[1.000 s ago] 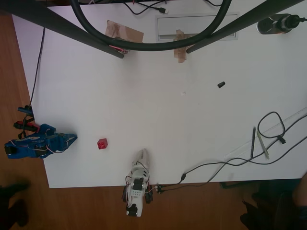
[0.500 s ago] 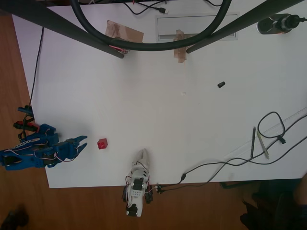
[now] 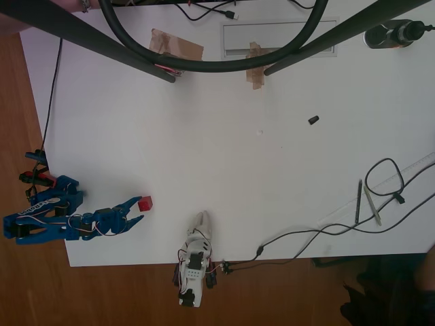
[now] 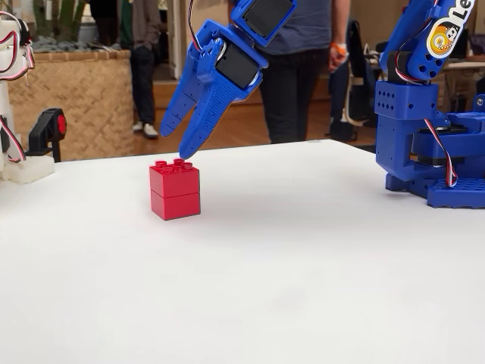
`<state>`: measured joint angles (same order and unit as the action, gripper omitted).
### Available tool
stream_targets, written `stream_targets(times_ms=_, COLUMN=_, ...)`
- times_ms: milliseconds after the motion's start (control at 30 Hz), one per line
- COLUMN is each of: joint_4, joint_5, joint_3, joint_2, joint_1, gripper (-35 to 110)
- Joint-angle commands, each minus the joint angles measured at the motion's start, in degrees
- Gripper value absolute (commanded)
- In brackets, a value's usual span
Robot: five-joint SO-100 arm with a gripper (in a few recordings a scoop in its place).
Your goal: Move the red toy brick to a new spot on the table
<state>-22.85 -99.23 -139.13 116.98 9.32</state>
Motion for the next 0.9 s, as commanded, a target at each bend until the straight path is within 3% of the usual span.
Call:
stream_targets(times_ms=0, joint_4=5.3, joint_5=-1.3, joint_3=-1.0, joint_2=-0.6, joint_1=0.4, gripper=30)
stream_targets(times_ms=333, joint_4=15.9, joint_5=4.0, joint_3=-6.2, joint_2=-6.7, joint_1=-1.3, gripper=26)
stream_targets(times_ms=600, joint_4=20.0, joint_5=9.0, joint_3=-7.4, joint_2=-8.7, joint_1=-2.1, gripper=0)
stream_targets(times_ms=667, joint_4=17.1, joint_5=9.5, joint_3=-5.7, joint_2=-6.9, joint_1=-0.7, gripper=0)
stream_targets(times_ms=867, joint_4=-6.8, joint_5=15.0, joint_3=13.1, joint_2=-1.5, joint_1=14.2, gripper=0)
